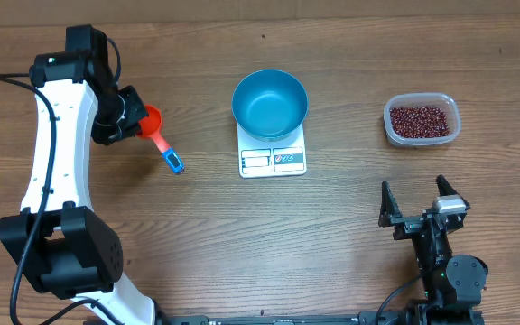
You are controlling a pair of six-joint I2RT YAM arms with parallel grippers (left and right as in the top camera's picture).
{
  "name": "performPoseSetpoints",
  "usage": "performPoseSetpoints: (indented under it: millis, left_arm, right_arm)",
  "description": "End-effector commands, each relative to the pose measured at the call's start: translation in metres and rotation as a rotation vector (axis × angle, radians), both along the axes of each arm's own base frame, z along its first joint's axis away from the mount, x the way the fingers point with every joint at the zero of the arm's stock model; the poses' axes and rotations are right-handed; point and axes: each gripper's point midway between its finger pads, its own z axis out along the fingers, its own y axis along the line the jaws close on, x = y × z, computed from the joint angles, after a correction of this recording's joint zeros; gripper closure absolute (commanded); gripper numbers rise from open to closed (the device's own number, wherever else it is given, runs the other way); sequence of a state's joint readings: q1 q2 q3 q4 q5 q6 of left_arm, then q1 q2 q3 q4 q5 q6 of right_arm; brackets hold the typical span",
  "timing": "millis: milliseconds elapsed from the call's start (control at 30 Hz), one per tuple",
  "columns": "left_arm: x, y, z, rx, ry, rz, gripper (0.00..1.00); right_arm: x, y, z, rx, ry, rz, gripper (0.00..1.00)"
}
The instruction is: Scoop item into bowl and weigh 150g on scale
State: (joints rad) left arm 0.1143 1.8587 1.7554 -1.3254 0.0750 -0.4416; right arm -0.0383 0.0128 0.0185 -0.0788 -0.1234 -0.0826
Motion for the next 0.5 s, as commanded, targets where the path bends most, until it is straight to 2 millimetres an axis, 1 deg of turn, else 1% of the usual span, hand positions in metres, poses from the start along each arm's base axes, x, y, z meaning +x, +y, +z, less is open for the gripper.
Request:
performPoseSetpoints:
  millis: [0, 267, 367, 467]
  left_arm:
    - [-0.001, 0.003, 0.015, -0.017, -0.024, 0.108, 0.95]
    - [-0.011, 0.000, 0.013, -0.034, 0.028, 0.214, 0.96]
    - [-0.012, -0.005, 0.013, -0.026, 0.030, 0.202, 0.95]
    - [-0.010, -0.015, 0.013, -0.017, 0.027, 0.176, 0.95]
  right_arm:
    - [0.000, 0.000, -0.002, -0.001, -0.004, -0.004, 0.00]
    - [0.000, 0.000, -0.002, -0.001, -0.004, -0.004, 0.00]
    - [0.000, 0.000, -0.002, -0.001, -0.004, -0.004, 0.00]
    - [0.000, 0.000, -0.002, -0.001, -0.004, -0.004, 0.00]
